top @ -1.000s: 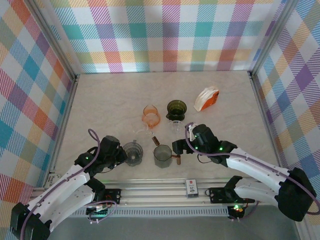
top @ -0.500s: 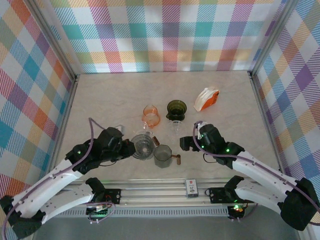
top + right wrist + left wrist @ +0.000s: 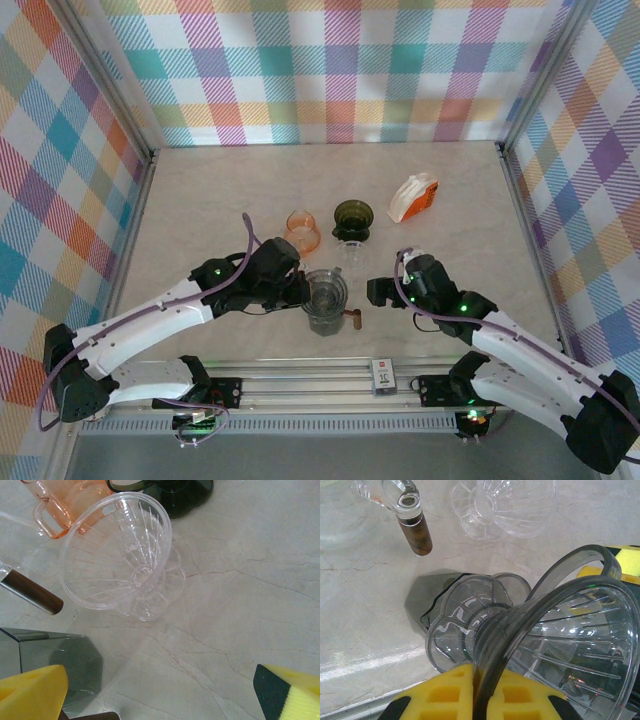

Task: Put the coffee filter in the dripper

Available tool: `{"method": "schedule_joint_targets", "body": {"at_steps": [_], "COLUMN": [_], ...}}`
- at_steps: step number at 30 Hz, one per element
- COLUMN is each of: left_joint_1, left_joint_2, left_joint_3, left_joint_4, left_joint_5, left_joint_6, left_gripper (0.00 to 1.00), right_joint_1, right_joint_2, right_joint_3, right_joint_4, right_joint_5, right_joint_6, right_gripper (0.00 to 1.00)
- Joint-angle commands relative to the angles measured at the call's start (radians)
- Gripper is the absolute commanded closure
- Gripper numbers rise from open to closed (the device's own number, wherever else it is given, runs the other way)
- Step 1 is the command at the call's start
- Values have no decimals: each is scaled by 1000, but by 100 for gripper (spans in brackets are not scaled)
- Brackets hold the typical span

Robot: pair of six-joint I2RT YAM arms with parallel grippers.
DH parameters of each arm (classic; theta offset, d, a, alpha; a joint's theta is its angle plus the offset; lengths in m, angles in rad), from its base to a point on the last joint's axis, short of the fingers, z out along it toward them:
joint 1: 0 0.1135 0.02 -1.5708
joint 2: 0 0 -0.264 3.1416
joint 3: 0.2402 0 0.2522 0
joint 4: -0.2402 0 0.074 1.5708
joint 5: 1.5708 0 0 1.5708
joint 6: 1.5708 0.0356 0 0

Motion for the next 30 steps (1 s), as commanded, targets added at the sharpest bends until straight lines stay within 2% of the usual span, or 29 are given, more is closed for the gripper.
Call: {"method": "schedule_joint_targets", "body": {"at_steps": [1,27,30], "left_joint_1": [-8,51,53], "left_joint_2": [21,40,35], "left_joint_3": [17,-46,-49], "left_joint_4": [32,38,39], "left_joint_5": [29,40,34], "left_joint_6": [17,19,18], "left_gripper": [100,100,88], "right_joint_1": [-6,-10,-8], "right_joint_2": [-12,-12,-12], "right_joint_3": [-10,-11,-10], "right_joint_4": [-19,-19,-20], "right_joint_5": [11,-11,-13], "right_joint_6": [8,18,21], "right_gripper": [4,3,3]}}
